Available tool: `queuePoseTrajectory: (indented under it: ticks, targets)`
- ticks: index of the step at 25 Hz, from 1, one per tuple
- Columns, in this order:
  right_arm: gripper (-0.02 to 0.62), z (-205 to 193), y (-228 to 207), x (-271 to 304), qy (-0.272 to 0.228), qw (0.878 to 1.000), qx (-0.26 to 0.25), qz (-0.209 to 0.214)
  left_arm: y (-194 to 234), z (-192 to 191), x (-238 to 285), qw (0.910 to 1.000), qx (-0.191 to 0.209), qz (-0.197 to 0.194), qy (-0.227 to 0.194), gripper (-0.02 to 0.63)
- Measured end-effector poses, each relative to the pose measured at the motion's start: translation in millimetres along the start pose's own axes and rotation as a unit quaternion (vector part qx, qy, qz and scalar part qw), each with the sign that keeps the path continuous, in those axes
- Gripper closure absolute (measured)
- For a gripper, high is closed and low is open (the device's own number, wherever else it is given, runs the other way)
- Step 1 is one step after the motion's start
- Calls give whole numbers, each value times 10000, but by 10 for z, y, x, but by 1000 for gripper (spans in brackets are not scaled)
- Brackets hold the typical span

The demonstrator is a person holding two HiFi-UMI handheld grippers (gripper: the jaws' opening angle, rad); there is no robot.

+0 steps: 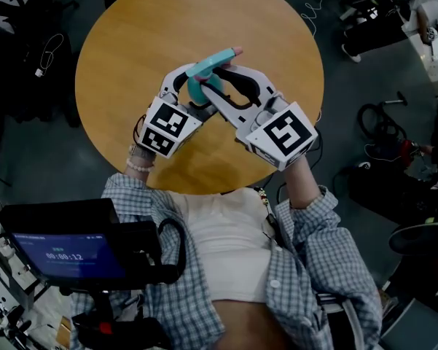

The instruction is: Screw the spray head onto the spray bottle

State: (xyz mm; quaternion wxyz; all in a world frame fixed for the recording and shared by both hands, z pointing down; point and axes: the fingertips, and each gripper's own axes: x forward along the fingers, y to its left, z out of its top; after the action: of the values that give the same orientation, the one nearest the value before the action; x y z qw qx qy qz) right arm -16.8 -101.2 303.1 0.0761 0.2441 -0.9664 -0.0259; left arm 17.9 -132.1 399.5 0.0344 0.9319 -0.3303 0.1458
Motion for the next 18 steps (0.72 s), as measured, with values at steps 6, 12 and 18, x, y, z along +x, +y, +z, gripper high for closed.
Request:
queuePoseTrajectory:
  ticks: [6,12,18]
  targets:
    - [494,24,-197,16,329,9990,-286,-77,95,55,136,9999,-66,116,69,190]
    - [494,-45,-87,73,340,9934,-439,-1006,191,-2,136,9977,-206,614,184,190]
    - [494,-128,-63,88,430,9938,-155,-1011,147,-63,143,9977,-443,487,181,190]
